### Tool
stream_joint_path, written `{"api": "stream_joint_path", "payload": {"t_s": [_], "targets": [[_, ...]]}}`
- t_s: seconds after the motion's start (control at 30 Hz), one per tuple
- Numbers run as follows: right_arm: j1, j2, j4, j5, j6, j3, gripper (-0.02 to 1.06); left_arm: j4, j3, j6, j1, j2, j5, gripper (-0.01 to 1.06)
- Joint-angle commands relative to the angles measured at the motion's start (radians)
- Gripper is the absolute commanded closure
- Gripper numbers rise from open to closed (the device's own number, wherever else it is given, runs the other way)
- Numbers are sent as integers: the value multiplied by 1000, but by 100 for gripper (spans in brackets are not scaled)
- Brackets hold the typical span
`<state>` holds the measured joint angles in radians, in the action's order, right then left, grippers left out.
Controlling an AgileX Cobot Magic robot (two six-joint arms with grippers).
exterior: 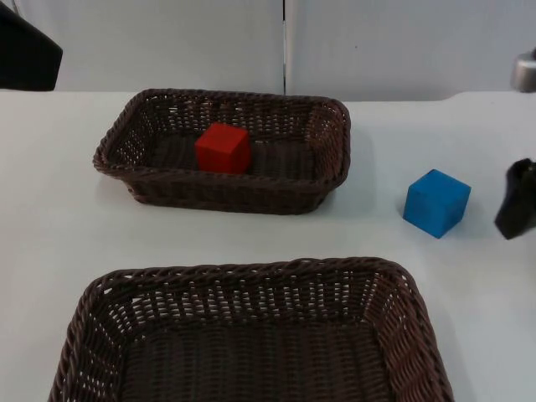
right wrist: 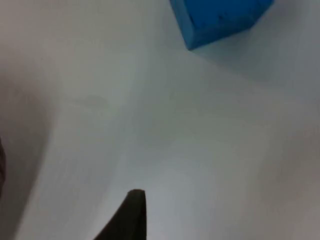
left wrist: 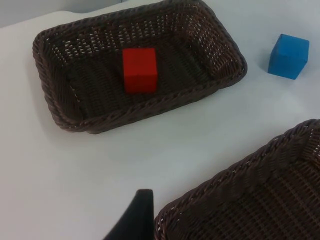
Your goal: Pick up one cube with the left hand and place it into the upper basket. Pick up one cube with the right hand and place it into the lower basket.
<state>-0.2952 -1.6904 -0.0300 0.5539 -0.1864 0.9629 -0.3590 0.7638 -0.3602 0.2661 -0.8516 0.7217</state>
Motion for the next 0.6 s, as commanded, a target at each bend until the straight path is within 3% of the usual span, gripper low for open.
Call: {"api": "stream_joint_path", "payload": {"t_s": [0.0,0.57], "targets": [[-18,-64,5,-2,-15,84,-1,4,-3,-1,0,4,2,5],[-31,-341,-2,-3,-15,409,-1,4,-3,-1,0,4,2,5]]}}
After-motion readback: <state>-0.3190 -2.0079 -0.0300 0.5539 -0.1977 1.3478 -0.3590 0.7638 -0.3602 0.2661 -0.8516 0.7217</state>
